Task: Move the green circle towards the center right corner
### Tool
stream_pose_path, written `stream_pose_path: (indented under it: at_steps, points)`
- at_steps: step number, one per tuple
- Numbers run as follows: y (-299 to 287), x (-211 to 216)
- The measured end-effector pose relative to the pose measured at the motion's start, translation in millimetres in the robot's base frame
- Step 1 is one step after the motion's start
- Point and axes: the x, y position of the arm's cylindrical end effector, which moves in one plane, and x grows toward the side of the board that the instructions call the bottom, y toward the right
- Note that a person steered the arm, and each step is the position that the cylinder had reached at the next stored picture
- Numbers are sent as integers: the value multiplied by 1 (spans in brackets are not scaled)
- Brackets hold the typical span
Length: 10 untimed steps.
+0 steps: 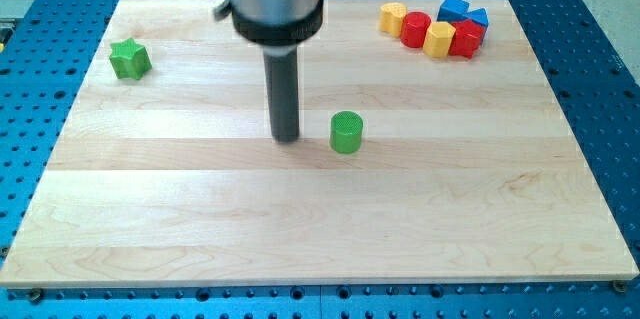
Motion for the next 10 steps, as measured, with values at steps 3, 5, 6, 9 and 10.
stream_pose_path:
  at_steps: [3, 5, 6, 9, 10]
  points:
    - [41, -9]
    - [-29, -55]
    - [-69, -92]
    - [112, -121]
    - [172, -106]
